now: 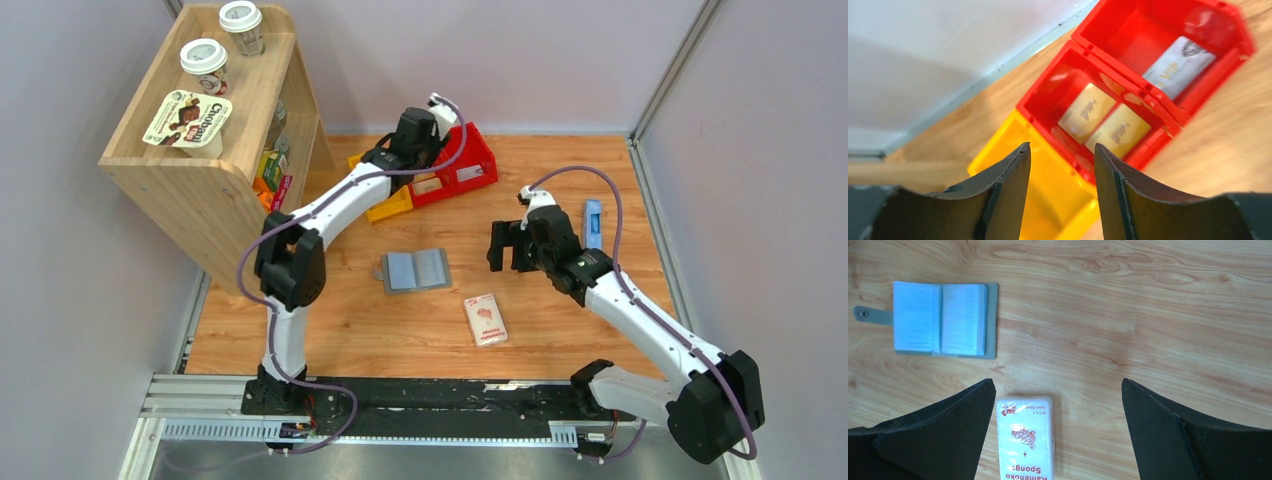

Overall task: Take the credit cards out of the card holder
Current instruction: Place the credit card in the storage box, then remove the credit card from the card holder.

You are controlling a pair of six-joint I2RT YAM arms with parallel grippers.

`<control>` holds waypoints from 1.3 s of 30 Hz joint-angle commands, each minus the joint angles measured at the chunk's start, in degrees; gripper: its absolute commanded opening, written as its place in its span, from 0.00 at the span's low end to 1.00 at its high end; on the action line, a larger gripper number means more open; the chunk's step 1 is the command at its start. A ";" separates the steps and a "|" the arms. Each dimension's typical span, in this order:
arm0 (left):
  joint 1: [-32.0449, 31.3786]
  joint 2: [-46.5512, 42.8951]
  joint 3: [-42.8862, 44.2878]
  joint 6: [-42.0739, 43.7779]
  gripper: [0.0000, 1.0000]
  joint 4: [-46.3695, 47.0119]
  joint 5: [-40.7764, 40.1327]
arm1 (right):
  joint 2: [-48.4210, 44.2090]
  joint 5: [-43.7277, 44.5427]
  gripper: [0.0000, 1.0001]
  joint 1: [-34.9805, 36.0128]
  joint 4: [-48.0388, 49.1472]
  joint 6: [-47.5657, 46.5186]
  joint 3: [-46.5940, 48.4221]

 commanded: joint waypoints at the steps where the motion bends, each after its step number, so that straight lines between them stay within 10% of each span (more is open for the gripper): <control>1: 0.22 -13.44 -9.36 -22.29 0.60 -4.85 4.49 | 2.16 -2.75 1.00 -0.19 2.62 -0.25 0.59; 16: 0.23 -35.78 -49.28 -47.12 0.61 -1.87 20.59 | 16.48 -19.45 1.00 2.71 9.37 3.52 4.54; 39: 1.46 -26.02 -55.62 -50.90 0.38 -3.10 19.70 | 39.43 -16.10 1.00 9.48 14.21 16.28 20.28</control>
